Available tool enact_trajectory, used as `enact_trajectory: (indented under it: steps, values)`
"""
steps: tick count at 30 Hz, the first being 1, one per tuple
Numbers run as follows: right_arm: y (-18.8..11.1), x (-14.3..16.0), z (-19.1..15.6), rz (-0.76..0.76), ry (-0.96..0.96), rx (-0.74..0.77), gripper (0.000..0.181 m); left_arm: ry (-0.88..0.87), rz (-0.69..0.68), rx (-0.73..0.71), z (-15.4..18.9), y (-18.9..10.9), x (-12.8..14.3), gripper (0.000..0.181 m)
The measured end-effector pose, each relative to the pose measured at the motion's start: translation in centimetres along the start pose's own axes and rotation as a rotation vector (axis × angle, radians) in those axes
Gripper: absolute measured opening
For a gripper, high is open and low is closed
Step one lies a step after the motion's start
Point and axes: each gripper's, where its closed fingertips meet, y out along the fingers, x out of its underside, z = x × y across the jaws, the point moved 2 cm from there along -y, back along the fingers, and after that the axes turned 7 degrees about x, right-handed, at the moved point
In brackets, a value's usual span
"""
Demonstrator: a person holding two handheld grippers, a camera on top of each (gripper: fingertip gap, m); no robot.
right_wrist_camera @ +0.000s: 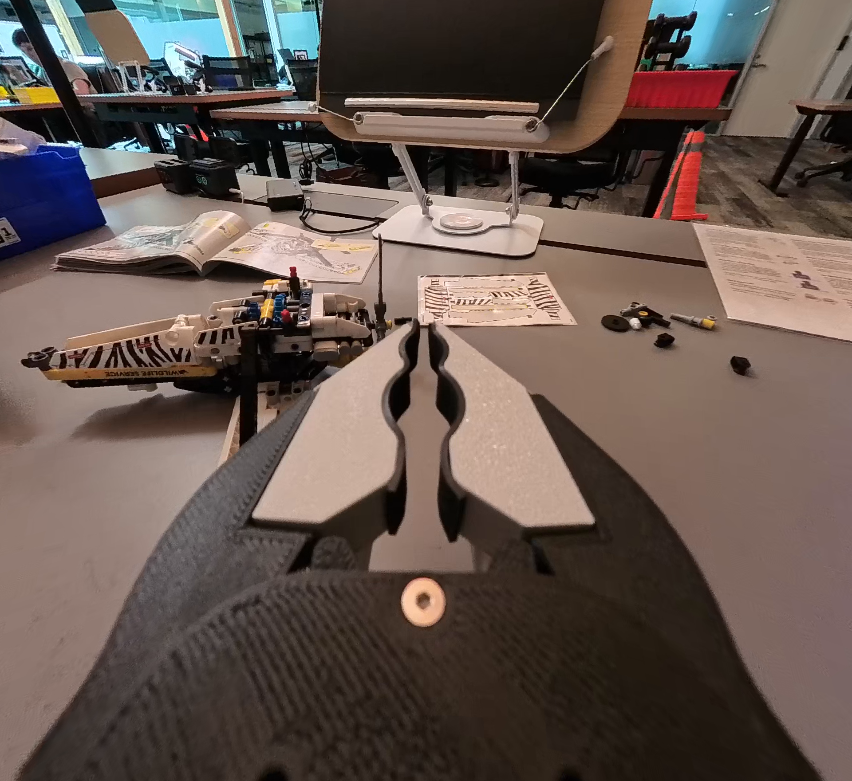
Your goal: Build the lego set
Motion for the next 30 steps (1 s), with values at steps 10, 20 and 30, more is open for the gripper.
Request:
enact_trajectory:
  steps: [10,20,30]
  values:
    - [0.0,0.1,0.0,-0.003,-0.010,0.011,0.002,-0.026,-0.035,-0.232,2.3,1.1,1.2,0.051]
    - [-1.7,-3.2,-11.1,-0.025,-0.167,-0.182,0.005,-0.053,-0.090,-0.350,1.0,1.2,1.8,0.052]
    - [-2.7,7.0,-29.2,-0.538,-0.246,-0.565,0.034,-0.340,0.425,-0.453,-2.1,-6.8,0.2,0.034]
